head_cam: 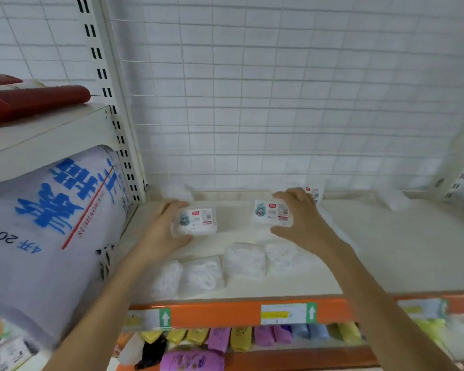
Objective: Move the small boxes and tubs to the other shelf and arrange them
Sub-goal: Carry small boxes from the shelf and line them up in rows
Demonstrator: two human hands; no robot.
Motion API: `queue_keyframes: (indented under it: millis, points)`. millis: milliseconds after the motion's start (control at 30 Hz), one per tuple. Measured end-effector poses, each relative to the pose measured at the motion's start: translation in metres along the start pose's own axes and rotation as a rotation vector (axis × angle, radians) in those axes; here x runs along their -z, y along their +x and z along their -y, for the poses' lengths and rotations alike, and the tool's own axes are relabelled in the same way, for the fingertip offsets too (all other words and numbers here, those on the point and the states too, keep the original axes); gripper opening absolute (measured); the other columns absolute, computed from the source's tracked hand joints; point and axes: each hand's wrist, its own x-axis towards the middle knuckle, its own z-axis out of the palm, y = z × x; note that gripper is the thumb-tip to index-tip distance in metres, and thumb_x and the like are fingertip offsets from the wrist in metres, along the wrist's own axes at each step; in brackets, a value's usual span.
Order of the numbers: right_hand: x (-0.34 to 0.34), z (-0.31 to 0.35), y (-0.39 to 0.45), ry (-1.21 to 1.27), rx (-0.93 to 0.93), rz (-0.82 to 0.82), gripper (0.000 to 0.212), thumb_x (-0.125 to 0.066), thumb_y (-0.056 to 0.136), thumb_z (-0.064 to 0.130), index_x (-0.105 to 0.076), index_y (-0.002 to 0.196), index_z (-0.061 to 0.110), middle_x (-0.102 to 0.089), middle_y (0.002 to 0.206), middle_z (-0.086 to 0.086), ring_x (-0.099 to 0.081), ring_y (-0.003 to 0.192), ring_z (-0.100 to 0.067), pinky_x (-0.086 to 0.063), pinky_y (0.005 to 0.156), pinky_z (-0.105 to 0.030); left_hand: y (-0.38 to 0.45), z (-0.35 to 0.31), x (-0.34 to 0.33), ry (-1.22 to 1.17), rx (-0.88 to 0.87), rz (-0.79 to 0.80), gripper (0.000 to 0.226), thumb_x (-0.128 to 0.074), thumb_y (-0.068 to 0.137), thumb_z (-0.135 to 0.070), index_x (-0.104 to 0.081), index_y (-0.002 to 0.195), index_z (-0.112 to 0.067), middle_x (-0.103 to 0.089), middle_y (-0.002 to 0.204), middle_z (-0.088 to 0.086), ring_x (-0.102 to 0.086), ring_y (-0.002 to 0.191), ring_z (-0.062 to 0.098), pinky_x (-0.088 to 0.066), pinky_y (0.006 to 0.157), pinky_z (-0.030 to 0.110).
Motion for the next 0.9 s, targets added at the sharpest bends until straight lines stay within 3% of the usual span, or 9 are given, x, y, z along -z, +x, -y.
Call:
queue_keyframes:
  millis: [67, 133, 200, 267, 400, 633, 733, 800, 900]
  points:
    - [0.021, -0.012, -0.022, -0.047, -0.027, -0.033, 0.068, -0.072, 0.076, 0.026, -0.037, 0.135, 0.021, -0.031, 0.125, 0.005, -0.026, 0.117, -0.013, -0.029, 0.093, -0.020, 0.001, -0.008, -0.006, -0.037, -0.096, 0.015, 0.068, -0.080, 0.063, -0.007, -0.050, 0.124, -0.008, -0.041, 0.120, -0.001, -0.042, 0.113, 0.015, -0.037, 0.101, 0.025]
    - [0.040, -0.025, -0.048, -0.068, -0.064, -0.074, 0.069, -0.073, 0.075, 0.026, -0.038, 0.135, 0.021, -0.031, 0.121, 0.007, -0.026, 0.114, -0.012, -0.026, 0.090, -0.018, 0.001, -0.020, -0.016, -0.081, -0.175, 0.011, 0.066, -0.081, 0.063, -0.015, -0.050, 0.122, -0.016, -0.043, 0.117, -0.007, -0.043, 0.112, 0.014, -0.041, 0.101, 0.037]
    - [0.058, -0.039, -0.077, -0.099, -0.110, -0.114, 0.069, -0.074, 0.074, 0.026, -0.039, 0.133, 0.020, -0.033, 0.121, 0.005, -0.027, 0.111, -0.012, -0.024, 0.087, -0.018, -0.001, -0.039, -0.029, -0.106, -0.269, 0.029, 0.063, -0.074, 0.062, -0.033, -0.046, 0.119, -0.033, -0.039, 0.119, -0.017, -0.043, 0.113, 0.011, -0.040, 0.099, 0.031]
    - [0.074, -0.053, -0.108, -0.131, -0.156, -0.155, 0.069, -0.077, 0.071, 0.023, -0.043, 0.131, 0.016, -0.037, 0.121, 0.000, -0.031, 0.110, -0.016, -0.024, 0.088, -0.020, -0.001, -0.063, -0.047, -0.130, -0.332, 0.072, 0.060, -0.064, 0.061, -0.045, -0.042, 0.117, -0.046, -0.039, 0.122, -0.015, -0.043, 0.114, 0.011, -0.039, 0.097, 0.029]
    - [0.102, -0.084, -0.183, -0.155, -0.301, -0.254, 0.071, -0.083, 0.063, 0.017, -0.051, 0.126, 0.014, -0.041, 0.115, 0.000, -0.036, 0.102, -0.016, -0.030, 0.088, -0.025, -0.004, -0.118, -0.097, -0.215, -0.408, 0.169, 0.063, -0.061, 0.060, -0.046, -0.046, 0.118, -0.027, -0.039, 0.120, -0.015, -0.043, 0.112, 0.010, -0.038, 0.096, 0.025]
    - [0.153, -0.136, -0.331, -0.164, -0.549, -0.397, 0.070, -0.082, 0.062, 0.010, -0.053, 0.125, 0.011, -0.043, 0.115, -0.004, -0.041, 0.106, -0.022, -0.040, 0.090, -0.035, -0.034, -0.231, -0.202, -0.316, -0.561, 0.348, 0.062, -0.062, 0.063, -0.044, -0.051, 0.118, -0.017, -0.045, 0.115, 0.000, -0.043, 0.112, 0.010, -0.034, 0.098, 0.017]
    - [0.175, -0.155, -0.395, -0.163, -0.660, -0.435, 0.071, -0.081, 0.064, 0.010, -0.050, 0.128, 0.014, -0.039, 0.115, 0.000, -0.036, 0.107, -0.013, -0.035, 0.089, -0.022, -0.052, -0.279, -0.248, -0.359, -0.610, 0.436, 0.058, -0.060, 0.062, -0.043, -0.048, 0.116, -0.025, -0.041, 0.116, -0.013, -0.044, 0.108, 0.011, -0.036, 0.092, 0.017]
    - [0.188, -0.168, -0.437, -0.161, -0.709, -0.469, 0.073, -0.082, 0.062, 0.009, -0.050, 0.127, 0.014, -0.036, 0.114, 0.004, -0.041, 0.108, -0.014, -0.034, 0.088, -0.017, -0.065, -0.312, -0.276, -0.393, -0.627, 0.488, 0.059, -0.058, 0.060, -0.043, -0.046, 0.115, -0.028, -0.036, 0.115, -0.026, -0.042, 0.107, 0.005, -0.032, 0.091, 0.008]
    - [0.201, -0.184, -0.494, -0.162, -0.810, -0.508, 0.074, -0.083, 0.057, 0.021, -0.052, 0.124, 0.013, -0.038, 0.113, 0.004, -0.050, 0.104, -0.019, -0.040, 0.083, -0.013, -0.088, -0.359, -0.316, -0.412, -0.642, 0.534, 0.066, -0.054, 0.056, -0.047, -0.047, 0.115, -0.020, -0.038, 0.113, -0.017, -0.036, 0.105, -0.003, -0.024, 0.087, -0.004]
